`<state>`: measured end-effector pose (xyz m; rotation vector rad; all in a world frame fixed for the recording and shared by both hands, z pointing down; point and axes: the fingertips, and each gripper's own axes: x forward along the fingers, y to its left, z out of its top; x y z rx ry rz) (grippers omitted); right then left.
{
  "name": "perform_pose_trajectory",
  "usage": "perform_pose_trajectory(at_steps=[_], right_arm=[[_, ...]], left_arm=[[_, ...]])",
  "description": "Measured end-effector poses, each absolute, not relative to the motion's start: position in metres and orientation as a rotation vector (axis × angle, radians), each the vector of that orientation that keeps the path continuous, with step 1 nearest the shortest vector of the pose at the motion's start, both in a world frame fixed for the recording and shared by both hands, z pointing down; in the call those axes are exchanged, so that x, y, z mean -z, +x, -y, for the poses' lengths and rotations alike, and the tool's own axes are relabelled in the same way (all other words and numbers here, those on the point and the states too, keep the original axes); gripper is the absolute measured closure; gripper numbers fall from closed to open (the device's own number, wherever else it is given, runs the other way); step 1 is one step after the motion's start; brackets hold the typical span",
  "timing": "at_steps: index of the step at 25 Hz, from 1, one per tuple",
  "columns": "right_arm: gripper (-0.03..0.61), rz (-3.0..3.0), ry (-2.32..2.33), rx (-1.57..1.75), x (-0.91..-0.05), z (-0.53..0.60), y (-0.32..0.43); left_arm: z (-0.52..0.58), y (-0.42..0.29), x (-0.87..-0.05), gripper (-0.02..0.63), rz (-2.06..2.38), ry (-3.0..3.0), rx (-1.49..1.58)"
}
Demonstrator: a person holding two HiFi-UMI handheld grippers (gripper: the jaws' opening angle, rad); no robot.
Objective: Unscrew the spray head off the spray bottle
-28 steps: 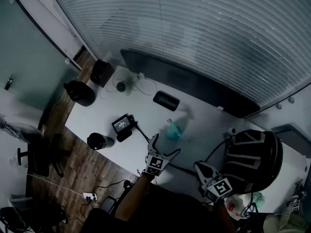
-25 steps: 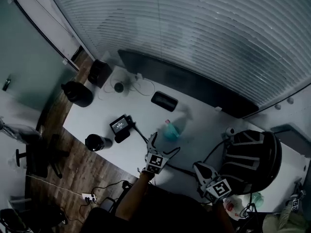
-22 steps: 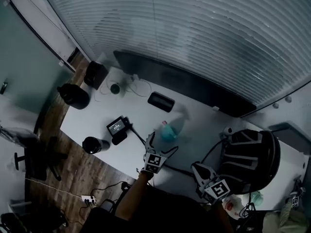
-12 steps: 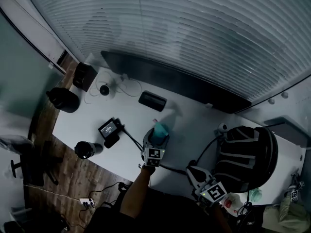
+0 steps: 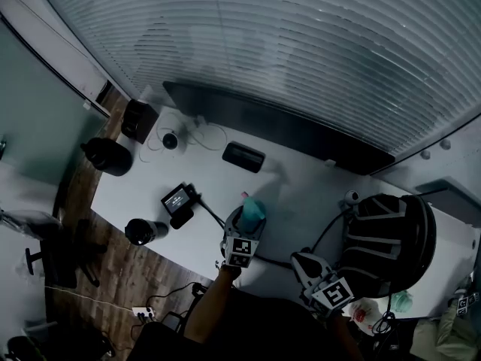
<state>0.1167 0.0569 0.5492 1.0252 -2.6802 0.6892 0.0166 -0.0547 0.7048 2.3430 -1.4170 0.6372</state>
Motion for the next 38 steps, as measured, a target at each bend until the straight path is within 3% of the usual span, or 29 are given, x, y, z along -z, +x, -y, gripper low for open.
perform_pose_trajectory(at_steps=[15, 22, 23, 27, 38], right_arm=[[0.581, 2.752, 0.992, -0.481, -0.511, -0.069, 0.1], [0.58, 2.696, 1.003, -0.423, -0.495, -0.069, 0.097], [0.575, 2.687, 0.994, -0.378, -0.49, -0.069, 0.095], [0.432, 2.63, 0.973, -0.281, -0.479, -0.065, 0.084], [0.419, 2.312, 1.09, -0.293, -0.52, -0.017, 0.057]], left_arm=[[-0.069, 0.037, -0.666, 0.265, 1.281, 2.31, -0.772], [-0.042, 0.026, -0.631, 0.265, 1.356, 2.451, -0.88], [-0.038, 0.026, -0.629, 0.265, 1.355, 2.45, -0.881], [-0.033, 0.025, -0.626, 0.264, 1.309, 2.492, -0.928], [-0.012, 0.013, -0.641, 0.265, 1.183, 2.664, -1.237]])
